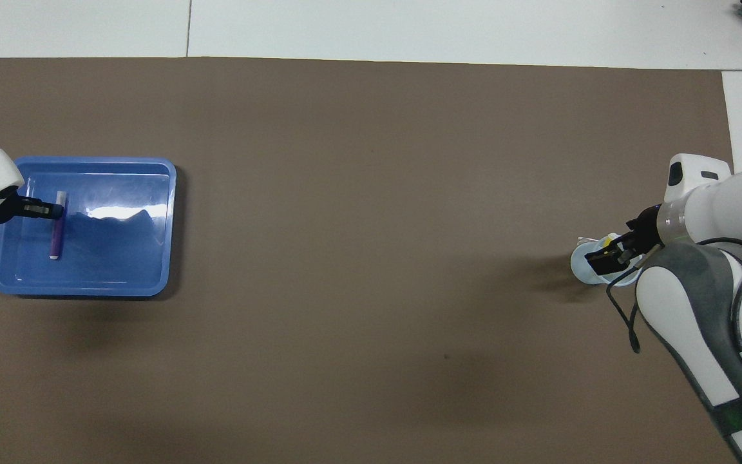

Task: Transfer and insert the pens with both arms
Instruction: 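Lower the green pen into the cup with the right gripper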

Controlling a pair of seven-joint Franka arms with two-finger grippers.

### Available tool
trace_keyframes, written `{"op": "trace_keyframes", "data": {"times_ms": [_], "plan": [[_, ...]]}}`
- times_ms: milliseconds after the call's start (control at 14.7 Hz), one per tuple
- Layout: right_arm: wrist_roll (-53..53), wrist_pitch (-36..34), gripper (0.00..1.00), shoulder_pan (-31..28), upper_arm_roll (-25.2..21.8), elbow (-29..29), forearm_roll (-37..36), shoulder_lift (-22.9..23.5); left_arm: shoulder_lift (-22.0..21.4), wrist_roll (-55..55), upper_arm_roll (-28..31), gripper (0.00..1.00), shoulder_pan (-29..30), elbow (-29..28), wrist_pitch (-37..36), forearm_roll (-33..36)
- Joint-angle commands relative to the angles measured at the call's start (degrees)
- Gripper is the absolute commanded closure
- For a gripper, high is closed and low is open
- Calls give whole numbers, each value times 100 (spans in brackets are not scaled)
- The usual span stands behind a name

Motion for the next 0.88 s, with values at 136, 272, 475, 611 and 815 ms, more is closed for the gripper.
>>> {"op": "trace_keyframes", "data": {"times_ms": [136,272,475,611,815], "plan": [[153,-138,0,-59,37,130,97,-29,189,8,-28,49,20,62,320,120],[153,-155,0,-24,46,200,97,-12,268,-1,-28,49,11,53,435,120],[241,-356,0,-33,55,296,97,-3,277,-18,-28,49,-7,27,497,120],[477,-576,0,-24,55,524,88,50,277,-27,-28,56,-24,9,550,120],[1214,-805,0,124,151,666,132,103,277,-27,-28,98,-33,9,558,120]]}}
